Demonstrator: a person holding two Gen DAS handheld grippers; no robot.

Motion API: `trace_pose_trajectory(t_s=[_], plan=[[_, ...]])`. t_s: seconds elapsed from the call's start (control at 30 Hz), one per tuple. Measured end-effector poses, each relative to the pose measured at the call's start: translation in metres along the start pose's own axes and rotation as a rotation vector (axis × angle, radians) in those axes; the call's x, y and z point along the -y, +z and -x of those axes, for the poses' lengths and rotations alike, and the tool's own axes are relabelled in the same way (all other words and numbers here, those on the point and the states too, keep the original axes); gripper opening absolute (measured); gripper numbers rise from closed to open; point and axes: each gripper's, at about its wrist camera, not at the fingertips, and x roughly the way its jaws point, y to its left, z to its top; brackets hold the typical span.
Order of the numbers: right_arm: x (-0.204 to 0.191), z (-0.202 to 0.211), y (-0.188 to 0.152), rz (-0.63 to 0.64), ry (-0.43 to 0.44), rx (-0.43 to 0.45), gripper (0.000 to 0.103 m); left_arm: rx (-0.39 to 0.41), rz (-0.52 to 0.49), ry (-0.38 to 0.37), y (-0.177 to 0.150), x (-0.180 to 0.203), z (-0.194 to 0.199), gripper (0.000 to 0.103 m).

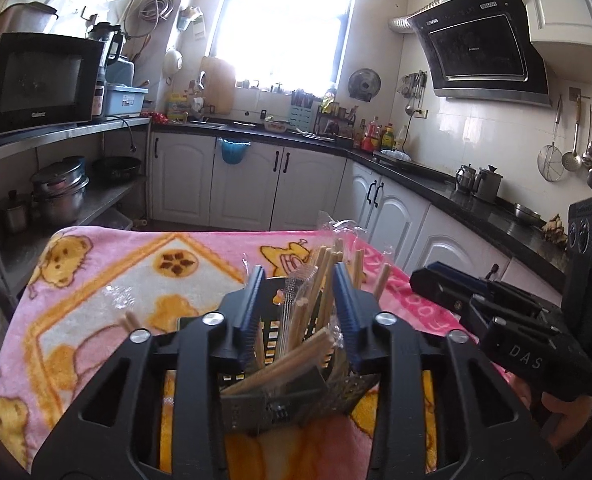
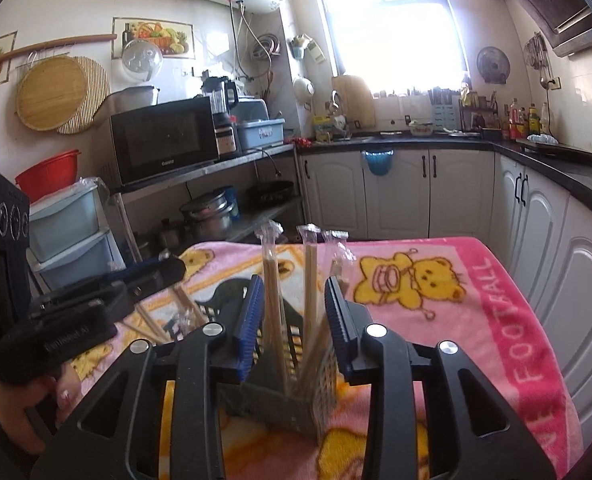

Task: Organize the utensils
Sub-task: 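Lower the chopsticks into the caddy and open the left gripper, then pull the open left gripper back from the caddy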

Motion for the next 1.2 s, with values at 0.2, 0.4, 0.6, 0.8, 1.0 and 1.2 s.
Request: trace_pose_trajectory(t_s=[0.2,0.4,0.6,0.8,1.0,1.2], plan=[[-0.001,0.014,-0.008,0.005,0.002,-0.02,0.039,-0.01,0.015,-0.002,-0.002,-0.003,0.018,0.057],[-0.005,0.027,-0.014,0.013,0.008,-0.025,0.046,-0.029,0.035,-0.016,-0.009,-0.005,0.036,0.081],[-0.01,0.038,-0.027,0.03,0.013,-0.033,0.055,-0.062,0.038,-0.019,-0.028,-0.006,0.05,0.092],[-0.018,0.047,-0.048,0.06,0.004,-0.054,0.064,-0.101,0.052,-0.002,-0.051,-0.007,0.058,0.092],[-0.022,0.05,-0.066,0.069,-0.005,-0.082,0.072,-0.129,0.063,0.044,-0.071,-0.007,0.058,0.092],[-0.022,0.051,-0.081,0.061,-0.008,-0.103,0.079,-0.141,0.084,0.075,-0.089,-0.011,0.058,0.092]])
